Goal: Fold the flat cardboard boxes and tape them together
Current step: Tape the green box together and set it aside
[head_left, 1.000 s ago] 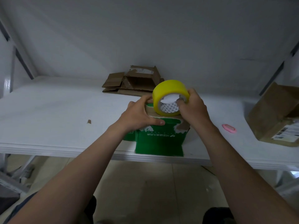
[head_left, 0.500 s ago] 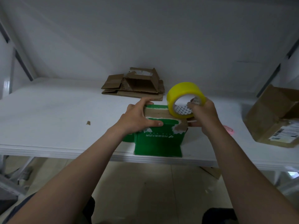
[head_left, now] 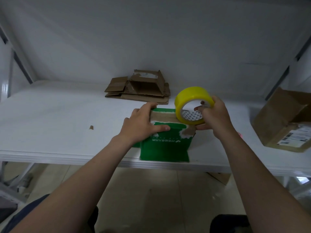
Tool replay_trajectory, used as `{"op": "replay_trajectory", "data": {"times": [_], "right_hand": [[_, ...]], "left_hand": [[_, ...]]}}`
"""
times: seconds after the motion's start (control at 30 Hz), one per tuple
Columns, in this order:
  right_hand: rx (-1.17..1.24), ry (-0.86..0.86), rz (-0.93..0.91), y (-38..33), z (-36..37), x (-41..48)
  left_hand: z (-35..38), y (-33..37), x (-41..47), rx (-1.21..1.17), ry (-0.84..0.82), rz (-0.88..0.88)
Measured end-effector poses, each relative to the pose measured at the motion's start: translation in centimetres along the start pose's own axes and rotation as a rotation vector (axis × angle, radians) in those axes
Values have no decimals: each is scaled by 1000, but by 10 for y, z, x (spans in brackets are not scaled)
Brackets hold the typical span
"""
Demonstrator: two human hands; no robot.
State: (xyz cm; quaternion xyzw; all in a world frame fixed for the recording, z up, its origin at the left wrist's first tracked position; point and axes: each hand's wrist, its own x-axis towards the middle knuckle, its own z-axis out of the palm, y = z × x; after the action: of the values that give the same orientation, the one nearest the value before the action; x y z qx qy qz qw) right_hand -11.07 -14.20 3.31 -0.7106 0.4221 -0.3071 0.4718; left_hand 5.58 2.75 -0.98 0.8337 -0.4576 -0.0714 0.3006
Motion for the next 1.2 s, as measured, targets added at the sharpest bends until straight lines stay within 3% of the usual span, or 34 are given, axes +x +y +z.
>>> {"op": "replay_trajectory", "data": {"times": [0.27, 0.43, 0.87, 1.2], "right_hand": [[11, -17, -20, -2, -6, -3], [1, -21, -24, 0, -4, -2], [-317, 141, -257, 1, 13, -4], [-232, 83, -289, -12, 60, -13]], "left_hand": [[-3, 10, -28, 381, 120, -24], [-3, 10, -31, 549, 29, -28], [28, 44, -13, 621, -36, 82], [5, 15, -12, 636, -57, -37]]}}
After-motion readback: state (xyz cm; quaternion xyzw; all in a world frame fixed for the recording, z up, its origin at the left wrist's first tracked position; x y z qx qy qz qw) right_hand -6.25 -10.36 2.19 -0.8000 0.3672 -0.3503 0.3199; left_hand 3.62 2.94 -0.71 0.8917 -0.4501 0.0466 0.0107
